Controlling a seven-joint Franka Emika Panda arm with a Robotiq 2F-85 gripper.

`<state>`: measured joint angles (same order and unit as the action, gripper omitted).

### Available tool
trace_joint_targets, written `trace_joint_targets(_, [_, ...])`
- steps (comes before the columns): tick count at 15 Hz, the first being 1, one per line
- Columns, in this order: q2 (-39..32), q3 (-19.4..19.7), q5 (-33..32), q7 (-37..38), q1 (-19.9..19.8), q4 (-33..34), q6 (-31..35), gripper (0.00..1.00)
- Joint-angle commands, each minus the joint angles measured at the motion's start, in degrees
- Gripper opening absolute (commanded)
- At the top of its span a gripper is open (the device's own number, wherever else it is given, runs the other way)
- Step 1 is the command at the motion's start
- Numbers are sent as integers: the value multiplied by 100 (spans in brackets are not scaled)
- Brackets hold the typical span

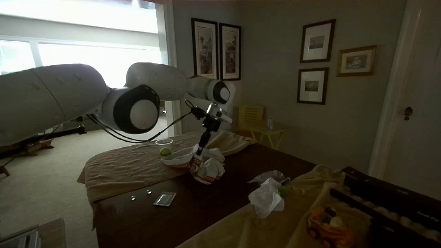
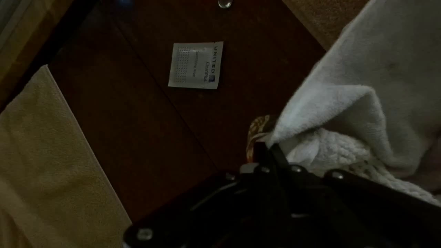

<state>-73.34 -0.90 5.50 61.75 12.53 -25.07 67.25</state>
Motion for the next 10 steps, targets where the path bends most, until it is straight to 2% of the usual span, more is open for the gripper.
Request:
trace_joint_targets(1, [327,3,-129,-264,167,-71,-139,1])
trace_joint_targets(5, [505,-80,-29,-277,253,-156,-364,1])
trace_joint_targets(10, [524,7,-139,-235,340,-224,-837,1])
